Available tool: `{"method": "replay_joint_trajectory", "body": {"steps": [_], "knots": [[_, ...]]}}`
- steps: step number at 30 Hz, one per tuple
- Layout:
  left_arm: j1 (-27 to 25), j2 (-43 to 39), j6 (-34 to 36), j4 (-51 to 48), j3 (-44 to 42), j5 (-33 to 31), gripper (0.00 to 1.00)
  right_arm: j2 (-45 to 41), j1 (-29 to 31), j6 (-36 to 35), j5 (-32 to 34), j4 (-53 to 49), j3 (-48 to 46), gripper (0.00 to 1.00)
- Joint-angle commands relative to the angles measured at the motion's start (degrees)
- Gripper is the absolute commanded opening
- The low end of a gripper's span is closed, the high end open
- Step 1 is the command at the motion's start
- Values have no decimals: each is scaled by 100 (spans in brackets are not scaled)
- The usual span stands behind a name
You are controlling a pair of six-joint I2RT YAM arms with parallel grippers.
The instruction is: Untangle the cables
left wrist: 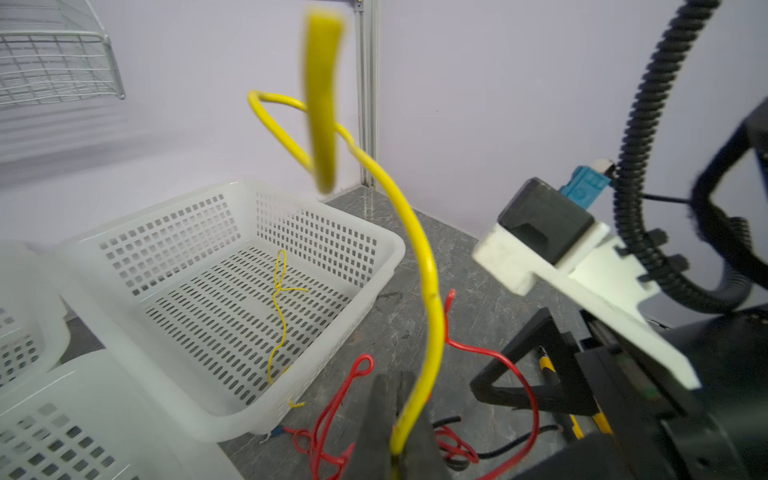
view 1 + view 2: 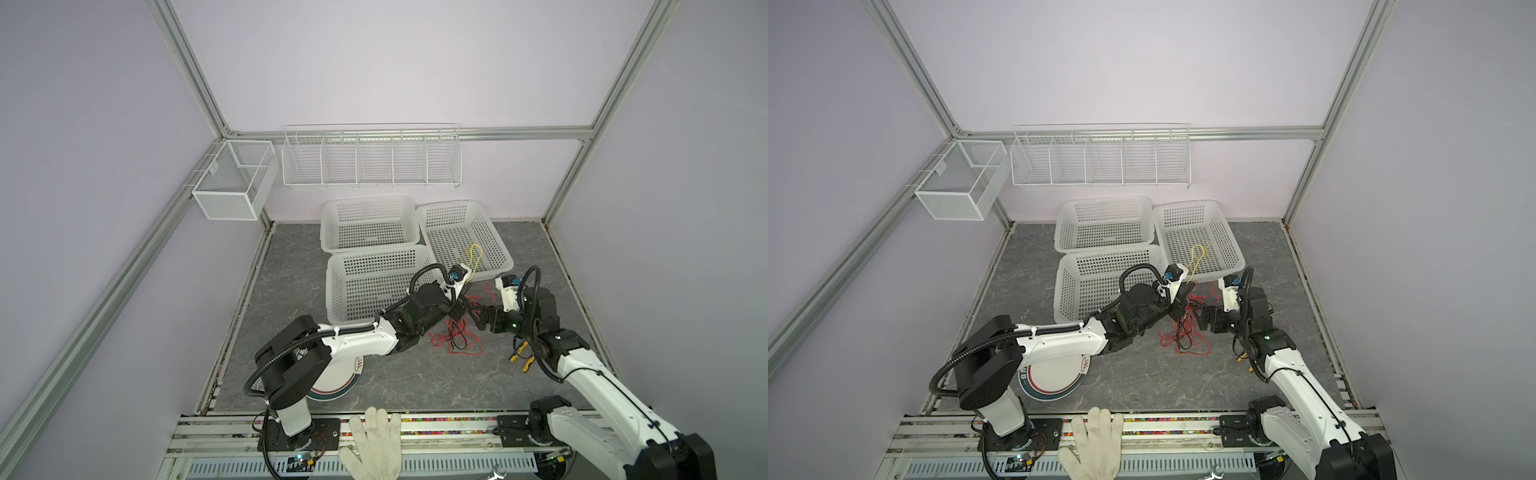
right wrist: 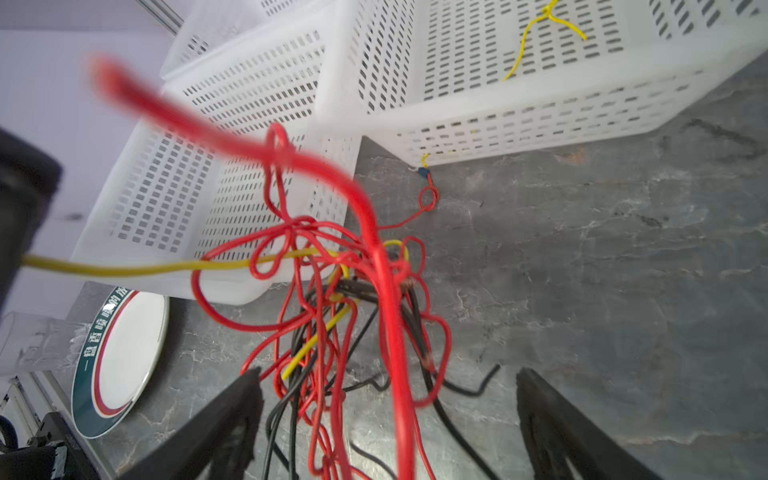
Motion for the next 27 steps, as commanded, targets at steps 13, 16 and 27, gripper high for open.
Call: {"method": "replay_joint_trajectory", "body": {"steps": [13,16,27], "knots": [[14,-295,-151,-294,515,926,0,787,-18,-17,187,1164,13,46],[14,-289,-148,-259,517,964,0,785,-9,-4,133,1203,26,27],[14,-807,-304,-310,422,1041,0,1071,2,259,1619,484,179,6]]}}
